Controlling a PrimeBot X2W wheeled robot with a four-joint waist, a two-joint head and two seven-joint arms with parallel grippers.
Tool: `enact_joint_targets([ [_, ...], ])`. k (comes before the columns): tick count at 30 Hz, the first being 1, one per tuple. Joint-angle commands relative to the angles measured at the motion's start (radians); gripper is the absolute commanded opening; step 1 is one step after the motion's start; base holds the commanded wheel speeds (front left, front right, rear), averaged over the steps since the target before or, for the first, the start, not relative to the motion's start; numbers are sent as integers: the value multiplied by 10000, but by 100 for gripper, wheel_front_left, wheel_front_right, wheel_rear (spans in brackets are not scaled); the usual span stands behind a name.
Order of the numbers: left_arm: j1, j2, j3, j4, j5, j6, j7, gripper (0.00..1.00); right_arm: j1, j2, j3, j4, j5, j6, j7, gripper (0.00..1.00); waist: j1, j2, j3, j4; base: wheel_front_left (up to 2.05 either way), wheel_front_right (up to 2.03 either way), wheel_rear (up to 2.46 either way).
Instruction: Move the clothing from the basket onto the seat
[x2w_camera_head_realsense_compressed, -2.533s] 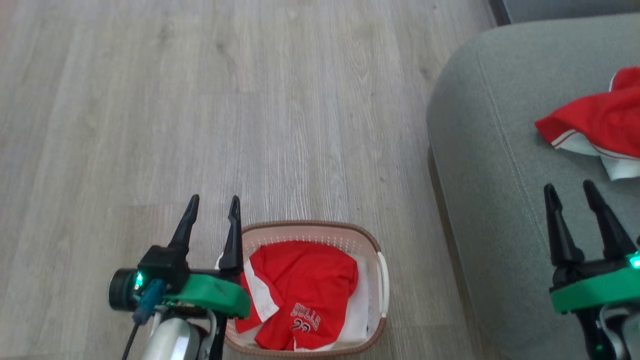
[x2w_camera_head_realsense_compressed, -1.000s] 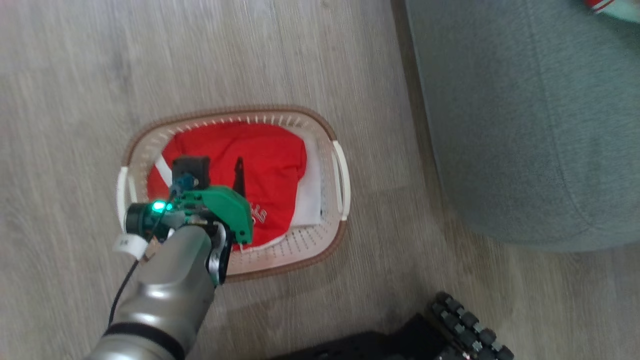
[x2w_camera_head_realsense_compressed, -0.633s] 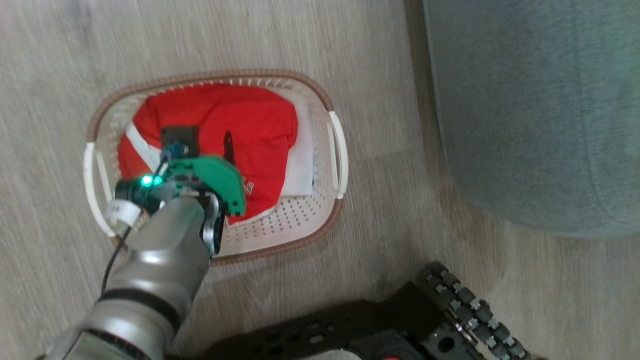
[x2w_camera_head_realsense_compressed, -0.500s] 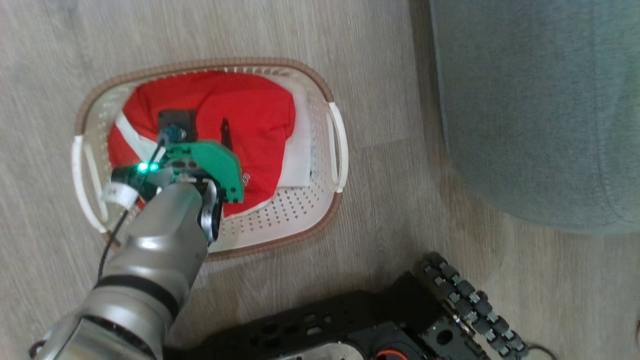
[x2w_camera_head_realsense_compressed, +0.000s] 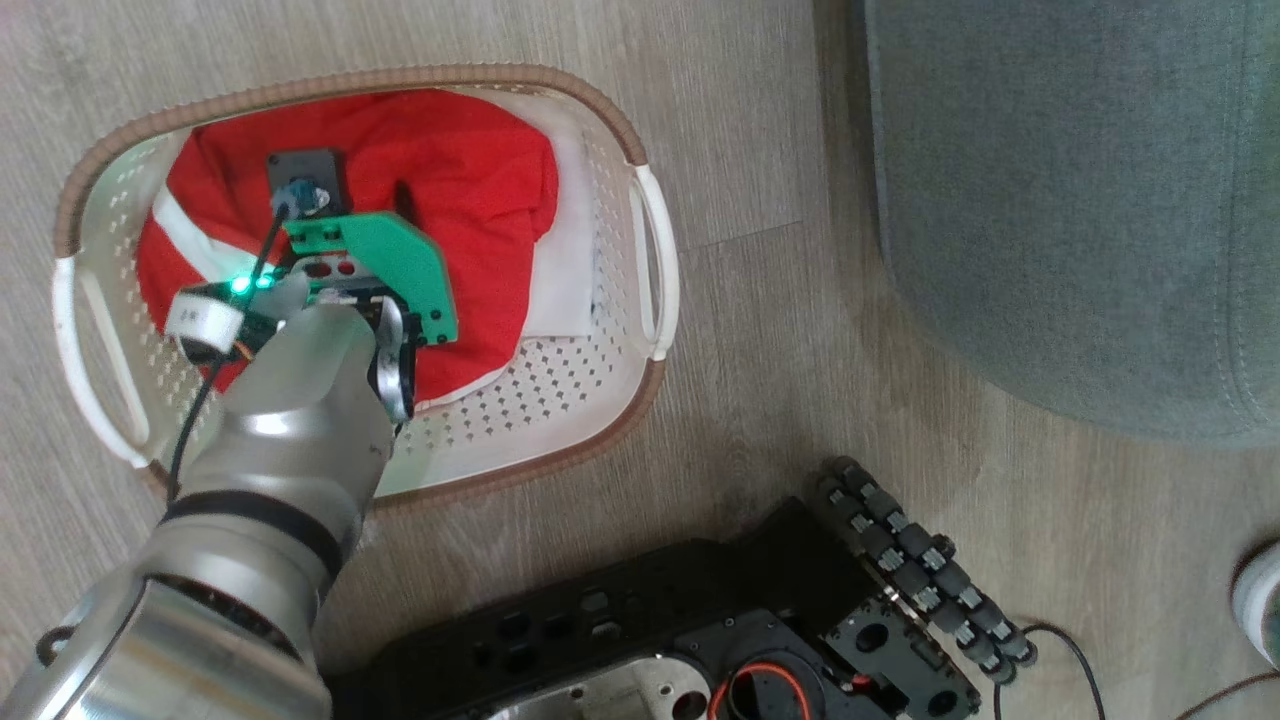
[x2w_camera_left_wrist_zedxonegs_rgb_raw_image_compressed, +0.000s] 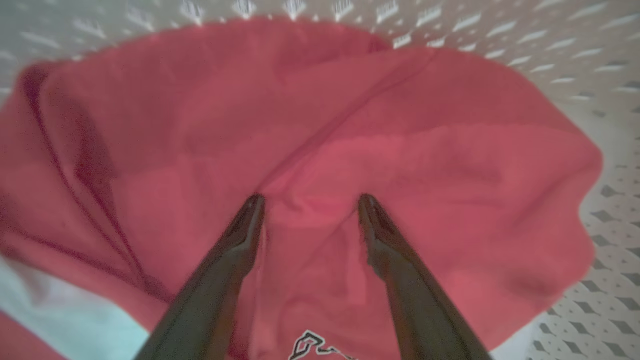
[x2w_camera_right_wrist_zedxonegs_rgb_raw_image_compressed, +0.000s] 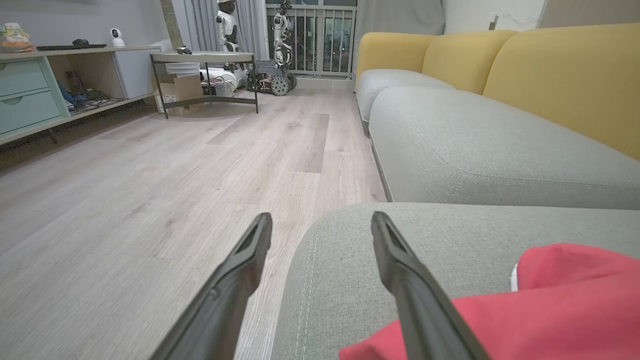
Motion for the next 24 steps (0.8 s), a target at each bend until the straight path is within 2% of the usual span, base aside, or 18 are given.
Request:
enact_joint_targets([
  [1, 167, 37, 63, 0, -79, -106, 178, 100, 208, -147, 10, -289, 56, -2, -59, 100, -1, 0, 64, -46, 0, 0, 0],
  [4, 109, 37, -130, 86, -156, -354, 729, 100, 180, -107, 53, -286, 37, -2, -59, 100, -1, 0, 121, -50, 0, 0, 0],
  [5, 102, 37, -158, 98, -183, -352, 771, 95, 165, -101, 73, -277, 33, -2, -59, 100, -1, 0, 124, -48, 0, 0, 0],
  [6, 104, 37, -180, 108, -213, -345, 806, 82, 150, -97, 97, -276, 31, -2, -59, 100, -1, 0, 120, -52, 0, 0, 0],
  [8, 102, 37, -229, 127, -254, -319, 837, 34, 118, -95, 132, -285, 37, -2, -59, 100, -1, 0, 117, -66, 0, 0, 0],
  [9, 88, 37, -279, 137, -238, -279, 824, 3, 106, -96, 136, -294, 42, -2, -59, 100, -1, 0, 121, -72, 0, 0, 0],
  [10, 73, 37, -320, 145, -226, -249, 791, 0, 98, -100, 133, -301, 43, -2, -59, 100, -1, 0, 128, -73, 0, 0, 0],
  [17, 71, 37, -442, 181, -368, -299, 432, 0, 102, -73, 137, -238, -30, -2, -59, 100, -1, 0, -70, 16, 0, 0, 0],
  [24, 515, 37, -556, 95, -544, -431, -247, 0, 211, -1, 196, -50, -84, -2, -59, 100, -1, 0, -985, 151, 0, 0, 0],
])
